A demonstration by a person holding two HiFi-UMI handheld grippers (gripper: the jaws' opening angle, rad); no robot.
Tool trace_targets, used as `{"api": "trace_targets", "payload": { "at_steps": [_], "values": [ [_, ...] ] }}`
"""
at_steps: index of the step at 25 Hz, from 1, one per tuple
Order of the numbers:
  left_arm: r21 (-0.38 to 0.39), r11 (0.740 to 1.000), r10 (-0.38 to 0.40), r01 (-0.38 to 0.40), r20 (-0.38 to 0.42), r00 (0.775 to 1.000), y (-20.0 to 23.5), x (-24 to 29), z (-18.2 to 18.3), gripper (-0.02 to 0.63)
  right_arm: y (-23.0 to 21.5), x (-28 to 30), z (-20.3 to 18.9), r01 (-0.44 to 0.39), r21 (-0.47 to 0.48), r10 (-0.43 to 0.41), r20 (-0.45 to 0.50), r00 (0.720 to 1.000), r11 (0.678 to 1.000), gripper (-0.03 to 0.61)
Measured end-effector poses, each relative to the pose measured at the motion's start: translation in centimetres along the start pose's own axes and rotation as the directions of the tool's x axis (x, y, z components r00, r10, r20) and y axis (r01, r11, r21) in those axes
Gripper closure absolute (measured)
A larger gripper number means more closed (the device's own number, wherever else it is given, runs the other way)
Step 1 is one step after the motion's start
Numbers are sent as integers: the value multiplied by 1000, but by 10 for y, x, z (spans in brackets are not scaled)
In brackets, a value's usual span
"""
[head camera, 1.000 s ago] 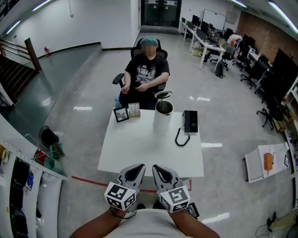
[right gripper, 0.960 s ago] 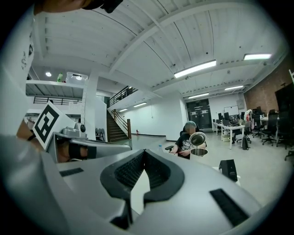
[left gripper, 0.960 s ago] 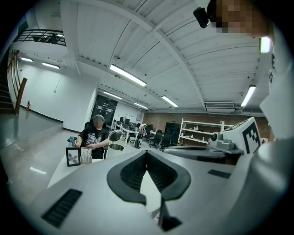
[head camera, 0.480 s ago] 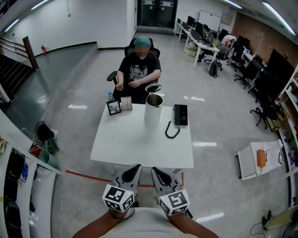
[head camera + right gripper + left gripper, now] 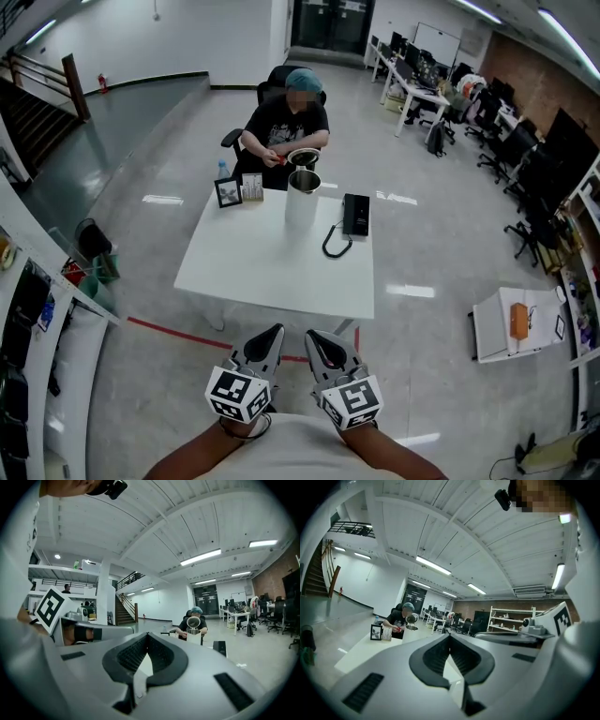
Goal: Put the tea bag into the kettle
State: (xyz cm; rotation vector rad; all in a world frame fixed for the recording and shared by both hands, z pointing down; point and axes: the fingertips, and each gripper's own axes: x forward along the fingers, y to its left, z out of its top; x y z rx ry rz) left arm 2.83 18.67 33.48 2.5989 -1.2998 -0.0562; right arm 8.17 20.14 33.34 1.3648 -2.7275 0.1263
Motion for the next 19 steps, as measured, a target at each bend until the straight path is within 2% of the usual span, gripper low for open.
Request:
{"api": "trace_targets", "payload": {
  "at_steps": [9,19],
  "values": [
    [20,1000,-13,14,-5,1000,-39,-9,-8,604,-2,-40,-1,12,14,-12,16,1000,1000,568],
    [30,999,-18,18,-14,1000,-57,-17,-13,604,-1,-63,-6,18,29,-18,17,1000,999,568]
  ]
}}
